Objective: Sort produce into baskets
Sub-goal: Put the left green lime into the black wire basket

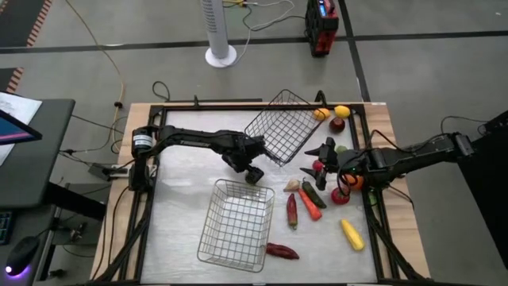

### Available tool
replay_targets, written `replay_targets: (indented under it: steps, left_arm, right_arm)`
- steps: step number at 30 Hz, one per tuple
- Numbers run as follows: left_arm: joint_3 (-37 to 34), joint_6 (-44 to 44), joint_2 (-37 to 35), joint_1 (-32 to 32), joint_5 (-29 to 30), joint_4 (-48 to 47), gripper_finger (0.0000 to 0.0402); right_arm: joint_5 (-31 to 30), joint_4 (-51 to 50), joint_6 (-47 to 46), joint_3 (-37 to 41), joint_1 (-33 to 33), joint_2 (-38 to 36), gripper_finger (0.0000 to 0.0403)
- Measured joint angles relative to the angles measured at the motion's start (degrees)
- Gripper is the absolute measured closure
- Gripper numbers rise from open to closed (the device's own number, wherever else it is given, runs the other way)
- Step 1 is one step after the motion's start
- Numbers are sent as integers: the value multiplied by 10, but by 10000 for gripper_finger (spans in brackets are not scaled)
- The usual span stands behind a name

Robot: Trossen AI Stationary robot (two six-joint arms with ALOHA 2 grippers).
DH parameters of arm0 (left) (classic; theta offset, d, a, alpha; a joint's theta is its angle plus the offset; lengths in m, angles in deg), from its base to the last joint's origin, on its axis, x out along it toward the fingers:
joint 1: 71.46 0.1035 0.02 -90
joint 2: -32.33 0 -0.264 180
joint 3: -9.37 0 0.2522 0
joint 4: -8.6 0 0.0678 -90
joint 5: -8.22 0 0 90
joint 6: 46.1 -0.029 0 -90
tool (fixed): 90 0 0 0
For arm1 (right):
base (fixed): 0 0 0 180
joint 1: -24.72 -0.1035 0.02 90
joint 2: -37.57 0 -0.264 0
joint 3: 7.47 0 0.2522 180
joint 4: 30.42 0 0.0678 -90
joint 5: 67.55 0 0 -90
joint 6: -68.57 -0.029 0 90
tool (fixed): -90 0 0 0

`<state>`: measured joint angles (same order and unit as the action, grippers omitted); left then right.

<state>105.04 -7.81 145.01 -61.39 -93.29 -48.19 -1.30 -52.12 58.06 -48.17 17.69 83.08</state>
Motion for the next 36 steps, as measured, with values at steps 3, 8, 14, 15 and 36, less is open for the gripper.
replay_targets:
  steps: [3,8,14,15,36]
  left_arm:
    - [0,6,0,0,3,20,97]
    - [0,5,8,-4,4,31,97]
    - [0,-11,28,-4,-18,28,97]
    - [-1,-15,28,-3,-17,27,97]
    - [0,-49,28,-1,-17,22,200]
  right_arm:
    - [0,1,0,0,0,0,76]
    - [0,1,0,0,0,0,76]
    - [0,1,-1,0,0,6,76]
    - [0,4,-1,0,0,8,76]
    - [0,7,0,0,0,17,76]
